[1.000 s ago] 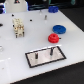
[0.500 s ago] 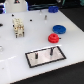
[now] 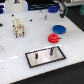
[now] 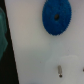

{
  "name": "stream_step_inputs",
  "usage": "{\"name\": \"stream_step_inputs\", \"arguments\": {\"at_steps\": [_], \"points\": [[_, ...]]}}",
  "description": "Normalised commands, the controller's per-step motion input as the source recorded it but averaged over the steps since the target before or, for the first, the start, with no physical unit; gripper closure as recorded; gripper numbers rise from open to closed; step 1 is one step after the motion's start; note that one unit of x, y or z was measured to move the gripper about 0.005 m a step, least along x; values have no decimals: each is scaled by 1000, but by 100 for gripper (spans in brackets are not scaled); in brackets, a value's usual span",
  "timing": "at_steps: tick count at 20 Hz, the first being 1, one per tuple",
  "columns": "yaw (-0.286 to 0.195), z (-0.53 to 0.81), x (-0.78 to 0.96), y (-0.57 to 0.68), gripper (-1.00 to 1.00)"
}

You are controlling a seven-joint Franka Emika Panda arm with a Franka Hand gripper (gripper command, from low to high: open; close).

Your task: Insert the blue gear onto the right peg, followed by the red gear

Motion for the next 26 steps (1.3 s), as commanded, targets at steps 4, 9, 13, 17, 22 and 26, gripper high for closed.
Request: {"name": "stream_step_inputs", "arguments": {"at_steps": [4,9,13,17,22,26], "points": [[0,-576,-301,-43,-100],[0,-527,-254,-166,-100],[0,11,-136,-223,-100],[0,0,-366,-532,-100],[0,-137,-149,-233,-100],[0,-304,-204,36,-100]]}}
